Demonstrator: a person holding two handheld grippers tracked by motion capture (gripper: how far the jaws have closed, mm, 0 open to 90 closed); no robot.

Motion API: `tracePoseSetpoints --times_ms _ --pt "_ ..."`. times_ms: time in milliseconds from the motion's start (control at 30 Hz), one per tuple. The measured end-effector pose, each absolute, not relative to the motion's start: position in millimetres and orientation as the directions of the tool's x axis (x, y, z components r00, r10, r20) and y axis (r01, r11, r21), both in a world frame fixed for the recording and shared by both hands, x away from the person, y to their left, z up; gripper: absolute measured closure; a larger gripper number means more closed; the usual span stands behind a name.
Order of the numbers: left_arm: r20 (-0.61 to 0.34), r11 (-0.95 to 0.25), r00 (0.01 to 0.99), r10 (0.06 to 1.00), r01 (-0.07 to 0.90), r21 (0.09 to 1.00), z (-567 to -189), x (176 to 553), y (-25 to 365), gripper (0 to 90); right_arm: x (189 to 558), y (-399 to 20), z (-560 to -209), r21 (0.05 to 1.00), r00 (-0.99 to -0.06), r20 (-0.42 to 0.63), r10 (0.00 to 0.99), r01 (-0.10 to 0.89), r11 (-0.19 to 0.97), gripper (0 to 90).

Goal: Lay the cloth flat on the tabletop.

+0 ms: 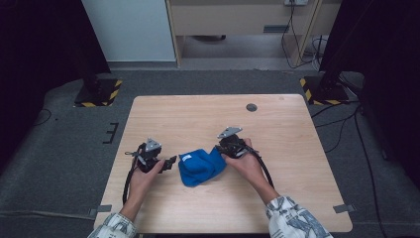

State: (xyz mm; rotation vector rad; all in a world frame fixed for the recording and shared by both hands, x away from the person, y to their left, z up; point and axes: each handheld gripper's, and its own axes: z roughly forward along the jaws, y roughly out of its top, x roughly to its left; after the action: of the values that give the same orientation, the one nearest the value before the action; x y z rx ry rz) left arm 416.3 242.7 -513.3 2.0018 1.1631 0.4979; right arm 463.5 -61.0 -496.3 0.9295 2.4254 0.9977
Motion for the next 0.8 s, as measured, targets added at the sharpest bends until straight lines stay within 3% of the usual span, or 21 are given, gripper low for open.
tracePoseSetpoints --times_ms 333,800 --pt "-0.033 -0.311 0.522 0.853 0.557 0.77 -513.0 415.6 239.3 21.7 465.2 -51.3 -509.7 0.683 -0.734 -0.052 0.677 0.468 0.56 59.2" --pt "-0.045 -0.311 0.54 0.84 0.549 0.776 -514.8 422.4 222.8 19.4 435.6 -60.2 -514.8 0.681 -0.743 -0.036 0.668 0.471 0.561 59.4"
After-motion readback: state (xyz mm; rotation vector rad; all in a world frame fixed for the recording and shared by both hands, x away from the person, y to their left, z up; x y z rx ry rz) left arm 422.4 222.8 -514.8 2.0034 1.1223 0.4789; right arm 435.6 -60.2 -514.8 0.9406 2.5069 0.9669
